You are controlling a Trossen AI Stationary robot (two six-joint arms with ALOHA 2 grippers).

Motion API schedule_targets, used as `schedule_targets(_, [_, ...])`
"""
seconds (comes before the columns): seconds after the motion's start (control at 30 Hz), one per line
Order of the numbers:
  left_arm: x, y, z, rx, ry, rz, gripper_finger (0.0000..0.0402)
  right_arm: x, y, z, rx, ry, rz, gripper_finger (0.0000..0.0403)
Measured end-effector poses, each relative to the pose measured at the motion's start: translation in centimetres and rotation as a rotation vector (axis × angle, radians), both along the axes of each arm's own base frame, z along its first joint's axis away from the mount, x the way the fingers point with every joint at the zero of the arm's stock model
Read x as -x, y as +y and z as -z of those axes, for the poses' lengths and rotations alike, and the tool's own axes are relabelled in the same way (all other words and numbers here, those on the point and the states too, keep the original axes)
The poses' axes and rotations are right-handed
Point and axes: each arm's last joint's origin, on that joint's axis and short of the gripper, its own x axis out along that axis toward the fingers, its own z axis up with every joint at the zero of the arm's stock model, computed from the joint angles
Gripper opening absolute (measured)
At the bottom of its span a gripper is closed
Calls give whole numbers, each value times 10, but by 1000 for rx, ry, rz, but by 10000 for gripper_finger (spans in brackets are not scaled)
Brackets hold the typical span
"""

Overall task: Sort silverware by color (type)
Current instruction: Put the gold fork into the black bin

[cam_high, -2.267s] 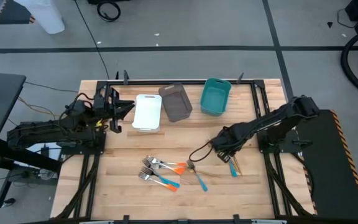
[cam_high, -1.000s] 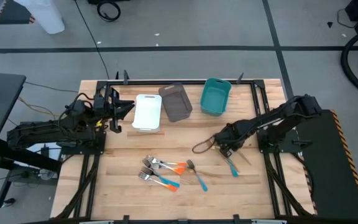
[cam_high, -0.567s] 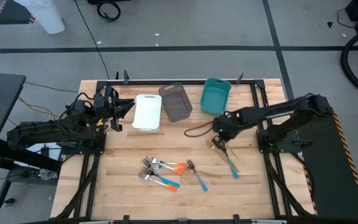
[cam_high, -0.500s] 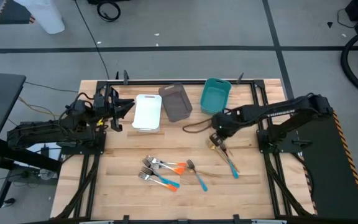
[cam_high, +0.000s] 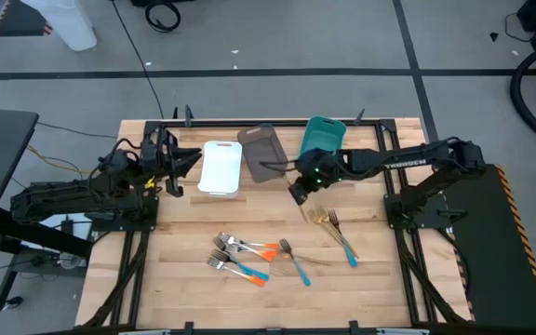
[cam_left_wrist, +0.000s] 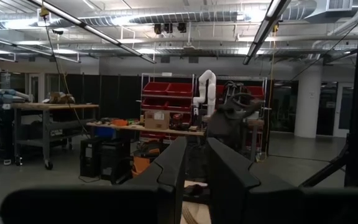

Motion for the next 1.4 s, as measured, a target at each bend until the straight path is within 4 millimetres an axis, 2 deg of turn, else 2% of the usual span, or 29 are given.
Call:
schedule_targets(0.3, [0,0,0,0,0,0,70,-24,-37,7,-50,-207,34,25])
schedule_targets(0.83, [0,0,1,-36,19,-14,70,-34,-119,27,-195,-447,242,25])
schedule_targets(1.13, [0,0,1,12,5,12,70,-47,-148,24,-175,-449,250,25])
schedule_targets(1.4, [2,-2,-4,28,-18,61,70,-40,-164,31,-167,-322,272,25])
